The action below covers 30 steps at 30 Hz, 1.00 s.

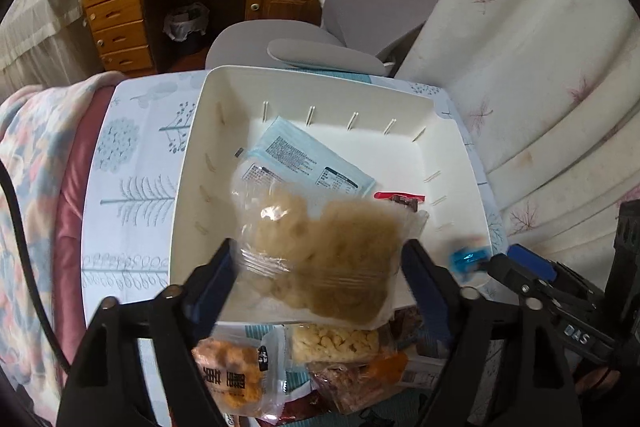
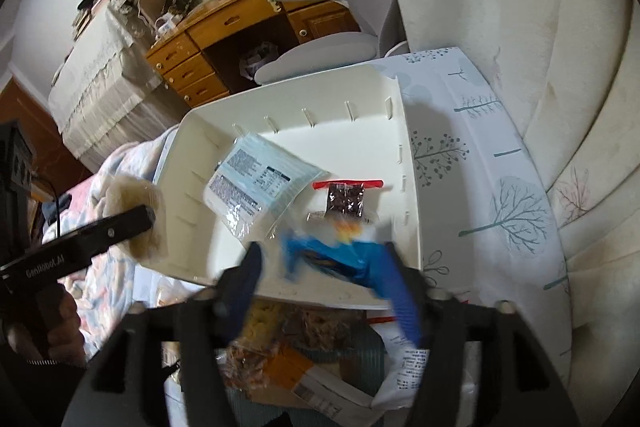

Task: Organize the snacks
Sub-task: 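Lower both held snacks into the white tray and release them, then grasp the green-yellow packet with the left gripper while the right gripper grasps the white pouch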

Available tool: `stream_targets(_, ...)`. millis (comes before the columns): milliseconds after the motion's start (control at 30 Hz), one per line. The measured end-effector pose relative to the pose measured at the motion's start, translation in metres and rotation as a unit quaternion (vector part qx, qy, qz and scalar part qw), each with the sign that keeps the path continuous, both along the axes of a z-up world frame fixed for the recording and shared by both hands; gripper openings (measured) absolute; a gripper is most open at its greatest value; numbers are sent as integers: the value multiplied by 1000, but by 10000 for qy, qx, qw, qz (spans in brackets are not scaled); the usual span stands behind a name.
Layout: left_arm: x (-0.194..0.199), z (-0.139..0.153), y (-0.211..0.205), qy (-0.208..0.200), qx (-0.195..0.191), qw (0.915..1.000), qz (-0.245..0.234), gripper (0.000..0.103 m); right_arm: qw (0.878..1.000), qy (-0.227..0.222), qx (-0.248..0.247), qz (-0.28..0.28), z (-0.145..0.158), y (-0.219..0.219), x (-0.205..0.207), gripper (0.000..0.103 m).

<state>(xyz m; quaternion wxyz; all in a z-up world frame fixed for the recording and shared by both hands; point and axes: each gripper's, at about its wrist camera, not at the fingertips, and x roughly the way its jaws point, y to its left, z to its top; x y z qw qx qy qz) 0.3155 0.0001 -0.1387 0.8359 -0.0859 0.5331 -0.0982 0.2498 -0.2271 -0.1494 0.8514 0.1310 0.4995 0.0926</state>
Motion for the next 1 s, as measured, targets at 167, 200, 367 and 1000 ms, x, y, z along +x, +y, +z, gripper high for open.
stream_targets(167,-3,5,0,-23,-20,9999,103,91,9999,-116,13,3,7,-4,-3,71)
stream_targets(200,-4,6,-1,-27,13,9999,108,91,9999,-121,16,-3,8,-6,-4,71)
stream_targets(367,-16,16,-4,-90,25,9998,161,91,9998,-209,26,40,16,-12,-13,71)
stream_targets(1000,-122,48,2,-474,-61,9880,1471,91,9963,-477,-5,708,45,-45,-54,71)
